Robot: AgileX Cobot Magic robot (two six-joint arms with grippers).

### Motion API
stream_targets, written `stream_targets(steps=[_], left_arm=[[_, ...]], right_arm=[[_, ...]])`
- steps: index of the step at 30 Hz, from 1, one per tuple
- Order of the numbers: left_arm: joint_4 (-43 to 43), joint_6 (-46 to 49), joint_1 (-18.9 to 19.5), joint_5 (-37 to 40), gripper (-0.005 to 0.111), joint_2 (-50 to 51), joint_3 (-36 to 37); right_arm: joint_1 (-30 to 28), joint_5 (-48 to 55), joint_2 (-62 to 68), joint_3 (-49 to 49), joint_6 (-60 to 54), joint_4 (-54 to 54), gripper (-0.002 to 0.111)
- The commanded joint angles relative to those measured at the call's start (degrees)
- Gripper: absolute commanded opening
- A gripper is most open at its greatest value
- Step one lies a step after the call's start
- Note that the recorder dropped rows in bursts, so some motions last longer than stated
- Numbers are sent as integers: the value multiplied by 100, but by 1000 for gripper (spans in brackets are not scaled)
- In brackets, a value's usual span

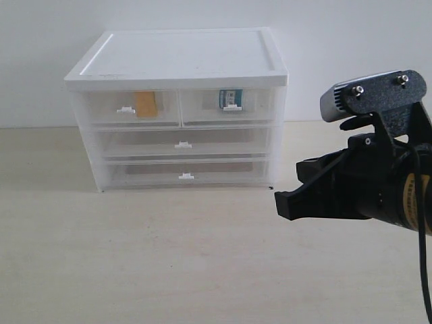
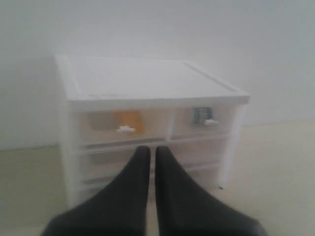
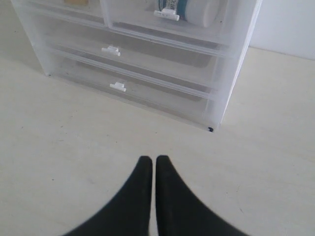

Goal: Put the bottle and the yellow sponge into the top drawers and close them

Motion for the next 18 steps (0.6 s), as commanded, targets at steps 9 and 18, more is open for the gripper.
stream_targets(steps=[9, 18], left_arm=[[-66, -75, -16, -990, 4, -2251, 942], [-66, -418, -16, -889, 4, -3165, 1075]], right_arm=[[-5, 1, -53, 7, 26, -3, 0], [-5, 11, -53, 7, 27, -3, 0]])
